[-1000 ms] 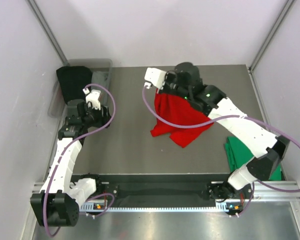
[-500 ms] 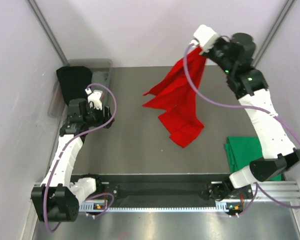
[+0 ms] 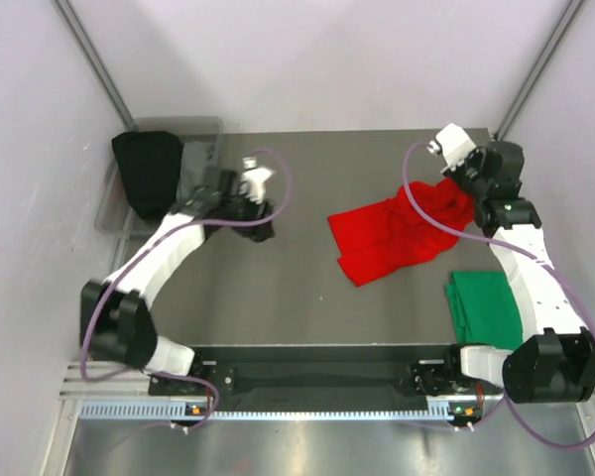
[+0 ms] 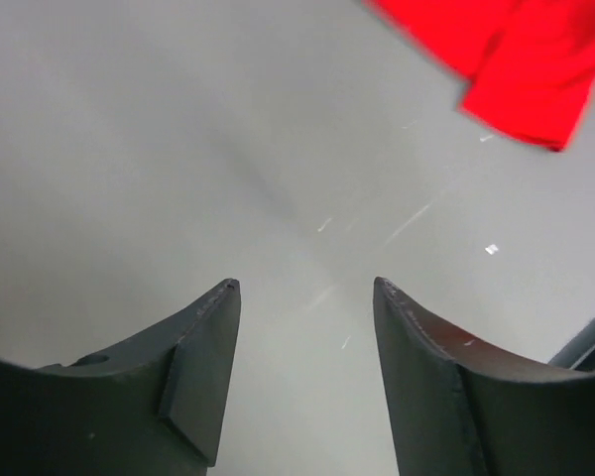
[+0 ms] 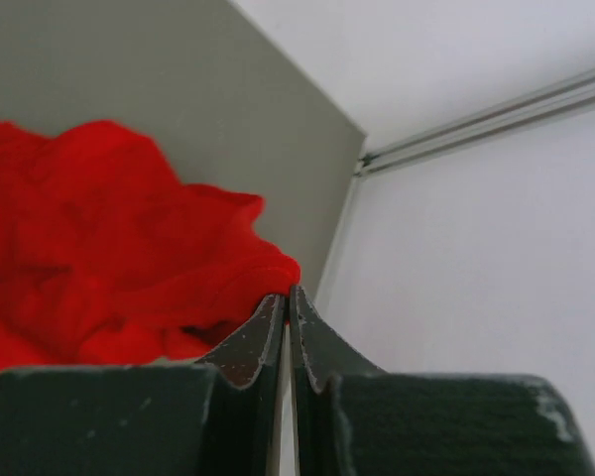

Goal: Fold and stack the t-shirts

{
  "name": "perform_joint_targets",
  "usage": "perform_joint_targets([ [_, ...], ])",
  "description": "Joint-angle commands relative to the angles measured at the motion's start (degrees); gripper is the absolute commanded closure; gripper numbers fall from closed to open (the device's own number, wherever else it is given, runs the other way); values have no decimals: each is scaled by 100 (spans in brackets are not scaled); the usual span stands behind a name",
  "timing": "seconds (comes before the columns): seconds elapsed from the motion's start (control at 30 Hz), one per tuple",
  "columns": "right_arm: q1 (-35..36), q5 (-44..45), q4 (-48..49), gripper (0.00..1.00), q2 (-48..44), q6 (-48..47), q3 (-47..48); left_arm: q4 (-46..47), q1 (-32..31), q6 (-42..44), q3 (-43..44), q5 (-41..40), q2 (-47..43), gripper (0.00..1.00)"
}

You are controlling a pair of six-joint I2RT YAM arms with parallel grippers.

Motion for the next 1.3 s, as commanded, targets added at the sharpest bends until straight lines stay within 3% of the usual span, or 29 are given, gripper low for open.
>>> perform_joint_targets([
  [0.0, -25, -171, 574, 99, -447, 423, -397, -546, -777, 395, 1100, -211, 882, 41],
  [0.23, -42, -214, 793, 98, -799, 993, -1355, -1292, -1905, 598, 3008, -959, 3103, 42],
  [0.47, -51, -346, 1013, 98, -1010, 1328, -1979, -1864, -2730, 836, 4511, -1513, 4381, 43],
  [0.77, -69, -487, 1224, 98, -1010, 1478, -2209, -1996, -3197, 906, 4768, -1883, 4980, 48],
  [0.9, -86, -531, 1242, 98, -1019, 1522, -2218, -2032, -3206, 906, 4927, -2058, 5147, 53],
  [1.27, -86, -619, 1233, 98, -1045, 1539, -2332, -2163, -3206, 915, 5419, -2252, 5446, 56],
])
